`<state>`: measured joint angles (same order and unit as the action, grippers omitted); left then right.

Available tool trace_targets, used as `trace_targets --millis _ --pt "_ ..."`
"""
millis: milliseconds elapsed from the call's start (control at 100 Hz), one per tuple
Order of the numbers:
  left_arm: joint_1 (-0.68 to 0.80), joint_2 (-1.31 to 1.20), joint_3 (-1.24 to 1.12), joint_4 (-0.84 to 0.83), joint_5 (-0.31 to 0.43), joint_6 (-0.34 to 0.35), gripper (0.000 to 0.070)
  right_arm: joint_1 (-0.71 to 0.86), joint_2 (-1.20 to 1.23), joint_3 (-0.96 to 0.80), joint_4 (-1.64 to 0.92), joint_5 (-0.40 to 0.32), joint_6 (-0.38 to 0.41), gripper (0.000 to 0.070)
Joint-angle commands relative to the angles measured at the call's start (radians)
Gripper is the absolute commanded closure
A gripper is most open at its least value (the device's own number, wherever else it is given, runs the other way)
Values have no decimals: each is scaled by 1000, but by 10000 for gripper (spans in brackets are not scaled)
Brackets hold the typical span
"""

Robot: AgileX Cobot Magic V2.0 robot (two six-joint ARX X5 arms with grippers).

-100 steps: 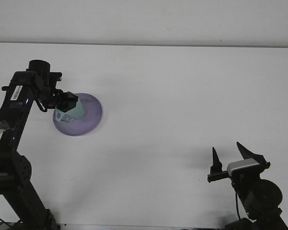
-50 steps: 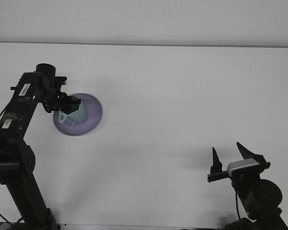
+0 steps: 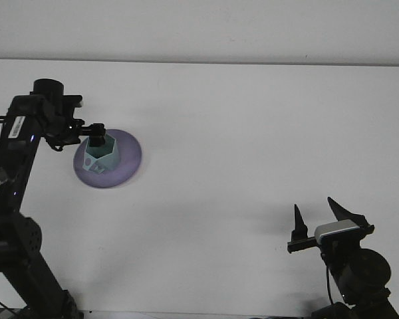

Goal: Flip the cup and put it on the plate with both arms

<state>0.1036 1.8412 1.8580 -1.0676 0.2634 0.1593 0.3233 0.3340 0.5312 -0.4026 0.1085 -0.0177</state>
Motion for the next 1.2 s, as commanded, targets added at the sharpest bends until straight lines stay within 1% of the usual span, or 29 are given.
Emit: trace_targets --millis 0,40,90,120,140,170,200,220,270,290,310,330,340,350,400,490,510,520,620,740,810,910,990,1070,1150,1190 --pt "7 -77 36 -7 26 4 192 2 0 4 5 5 18 178" --pt "12 -128 36 -1 33 0 203 2 0 4 5 5 18 178" --pt "15 -188 36 10 34 -22 204 2 0 4 2 5 18 178" --pt "15 -229 36 24 34 -45 222 2 0 4 1 5 18 178" --pt "15 -253 36 27 34 -51 255 2 0 4 0 5 18 178" --pt "16 -287 36 27 34 -51 326 2 0 4 0 5 18 178" --pt "16 -319 36 24 34 -49 419 2 0 4 0 5 18 178" --pt "16 -338 35 21 33 -46 488 2 0 4 0 5 18 178" --pt "17 -389 30 14 34 -34 697 2 0 4 0 5 18 178" --pt "17 -410 25 14 34 -29 700 2 0 4 0 5 18 179" --pt "17 -430 18 18 34 -26 681 2 0 4 0 5 18 183" --pt "16 -451 10 22 34 -21 688 2 0 4 0 5 18 194" --pt "16 -455 8 22 34 -21 688 2 0 4 0 5 18 199" --pt "16 -465 3 24 34 -19 687 2 0 4 0 5 18 220" --pt "13 -519 -30 37 34 -13 687 2 0 4 -2 5 18 353" --pt "13 -624 -132 88 33 14 687 2 -2 4 -4 5 18 639" --pt "13 -650 -163 107 33 21 687 2 -2 4 -3 5 18 691" --pt "13 -664 -180 118 33 24 687 2 -2 4 -3 5 18 700" --pt "13 -823 -384 267 32 43 687 2 -2 4 5 6 44 700" --pt "14 -1040 -694 553 25 45 687 2 -8 4 45 16 48 700" --pt "14 -1154 -871 698 25 29 688 2 -25 4 76 25 46 700" --pt "14 -1317 -1126 859 26 -2 687 2 -55 3 110 33 42 700" --pt "14 -1410 -1258 951 26 -27 687 2 -72 -1 119 36 33 700" --pt "14 -1501 -1360 1029 17 -76 687 2 -92 -12 118 35 10 700" --pt "14 -1561 -1416 1062 -46 -121 688 2 -103 -23 119 35 -5 700" --pt "14 -1578 -1431 1069 -72 -130 688 2 -105 -25 119 40 -10 700"
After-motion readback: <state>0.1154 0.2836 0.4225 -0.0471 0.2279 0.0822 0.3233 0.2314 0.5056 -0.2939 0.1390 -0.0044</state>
